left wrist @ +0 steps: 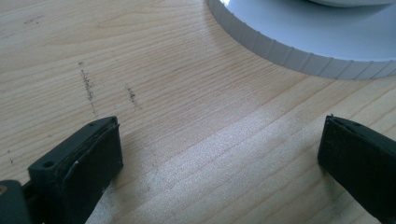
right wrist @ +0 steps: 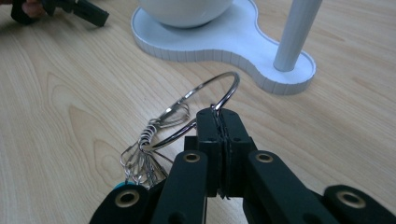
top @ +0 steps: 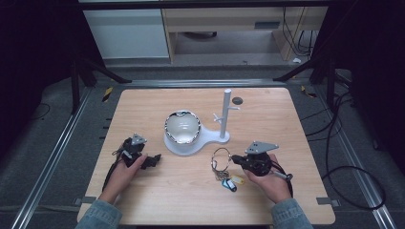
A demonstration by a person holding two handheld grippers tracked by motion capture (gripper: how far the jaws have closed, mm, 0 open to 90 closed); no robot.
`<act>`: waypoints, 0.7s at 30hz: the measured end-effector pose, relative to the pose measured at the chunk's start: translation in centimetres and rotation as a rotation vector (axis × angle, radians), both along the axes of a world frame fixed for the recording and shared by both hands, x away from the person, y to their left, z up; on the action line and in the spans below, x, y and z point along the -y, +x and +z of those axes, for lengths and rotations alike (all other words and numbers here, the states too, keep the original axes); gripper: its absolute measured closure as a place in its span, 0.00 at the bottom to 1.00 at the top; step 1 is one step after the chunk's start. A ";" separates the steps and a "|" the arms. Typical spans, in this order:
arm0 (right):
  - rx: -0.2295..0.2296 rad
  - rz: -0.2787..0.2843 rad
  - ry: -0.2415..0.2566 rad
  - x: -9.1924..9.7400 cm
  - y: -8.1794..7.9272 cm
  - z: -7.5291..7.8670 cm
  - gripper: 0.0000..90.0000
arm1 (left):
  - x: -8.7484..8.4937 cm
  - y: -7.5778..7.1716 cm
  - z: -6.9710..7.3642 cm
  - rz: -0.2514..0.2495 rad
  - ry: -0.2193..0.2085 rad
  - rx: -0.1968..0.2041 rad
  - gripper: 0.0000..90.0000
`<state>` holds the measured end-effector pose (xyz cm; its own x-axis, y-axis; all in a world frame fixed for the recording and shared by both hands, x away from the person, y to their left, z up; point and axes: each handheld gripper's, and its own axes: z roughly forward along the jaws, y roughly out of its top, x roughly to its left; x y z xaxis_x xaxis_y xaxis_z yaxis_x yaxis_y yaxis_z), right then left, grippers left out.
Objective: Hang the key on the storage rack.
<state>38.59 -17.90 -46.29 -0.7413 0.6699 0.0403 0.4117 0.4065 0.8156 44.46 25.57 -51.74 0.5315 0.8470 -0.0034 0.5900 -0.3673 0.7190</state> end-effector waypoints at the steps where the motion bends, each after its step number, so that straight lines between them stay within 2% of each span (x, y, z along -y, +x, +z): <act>1: 0.008 0.000 -0.001 0.0 -0.1 0.3 0.99 | 0.0 0.0 0.0 0.000 0.000 0.000 0.00; 13: 0.039 0.024 0.005 -0.5 -0.3 2.0 0.99 | 0.0 0.0 0.0 0.002 -0.003 0.001 0.00; 21: 0.045 0.033 -0.004 -0.8 -0.3 2.6 0.99 | 0.0 0.0 0.0 0.001 -0.003 0.001 0.00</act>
<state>38.30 -17.10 -43.67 -0.7639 0.6453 0.0034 0.3606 0.4225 0.8315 44.44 25.56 -51.76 0.5307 0.8476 -0.0055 0.5895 -0.3645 0.7208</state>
